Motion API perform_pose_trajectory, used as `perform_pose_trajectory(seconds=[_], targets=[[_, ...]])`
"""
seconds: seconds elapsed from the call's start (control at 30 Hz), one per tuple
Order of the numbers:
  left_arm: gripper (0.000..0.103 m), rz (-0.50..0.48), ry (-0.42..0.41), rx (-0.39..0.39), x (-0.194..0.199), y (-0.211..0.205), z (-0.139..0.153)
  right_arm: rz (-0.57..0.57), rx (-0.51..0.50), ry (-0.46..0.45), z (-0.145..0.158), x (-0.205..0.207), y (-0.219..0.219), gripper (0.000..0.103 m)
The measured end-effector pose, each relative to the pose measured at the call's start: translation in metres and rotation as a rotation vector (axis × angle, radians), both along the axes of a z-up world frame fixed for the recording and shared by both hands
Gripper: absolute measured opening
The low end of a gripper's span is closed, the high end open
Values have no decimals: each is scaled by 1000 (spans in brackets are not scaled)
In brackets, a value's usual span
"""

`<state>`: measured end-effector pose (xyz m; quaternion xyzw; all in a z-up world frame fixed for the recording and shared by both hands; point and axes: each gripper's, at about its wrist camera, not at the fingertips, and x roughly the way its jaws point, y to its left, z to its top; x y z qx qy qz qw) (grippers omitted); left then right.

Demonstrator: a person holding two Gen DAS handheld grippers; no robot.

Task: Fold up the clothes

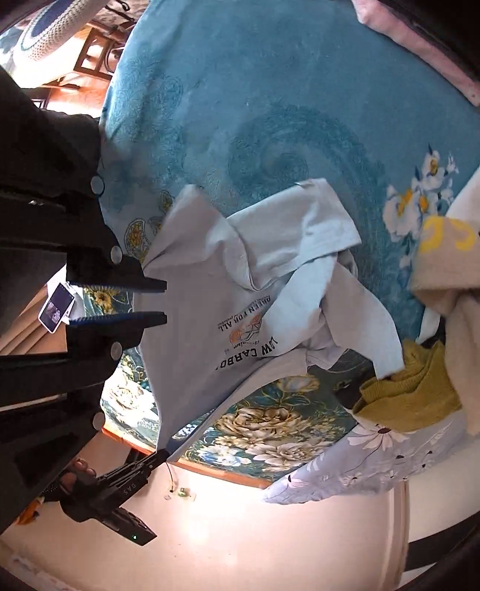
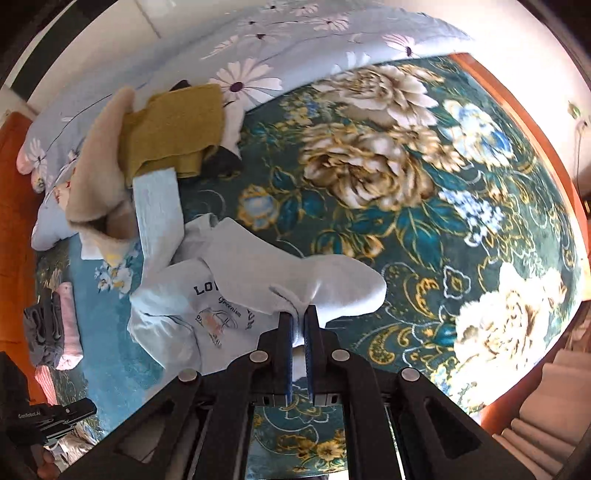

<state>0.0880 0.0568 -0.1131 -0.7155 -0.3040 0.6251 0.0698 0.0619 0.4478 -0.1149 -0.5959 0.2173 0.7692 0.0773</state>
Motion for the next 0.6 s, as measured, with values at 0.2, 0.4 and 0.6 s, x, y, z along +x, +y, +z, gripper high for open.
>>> perform_pose_trajectory(seconds=[0.2,0.4,0.6], targets=[[54,-14,23,-51,-39,3,-13,-158,54,55,24,27,44,5],[59,49,-56,-97,-91,2,-60,-219,15,-43,-4,46,43,5],[59,-61,-18,-112,-152,42,-93,-254,-11,-99,-13,64,27,6]])
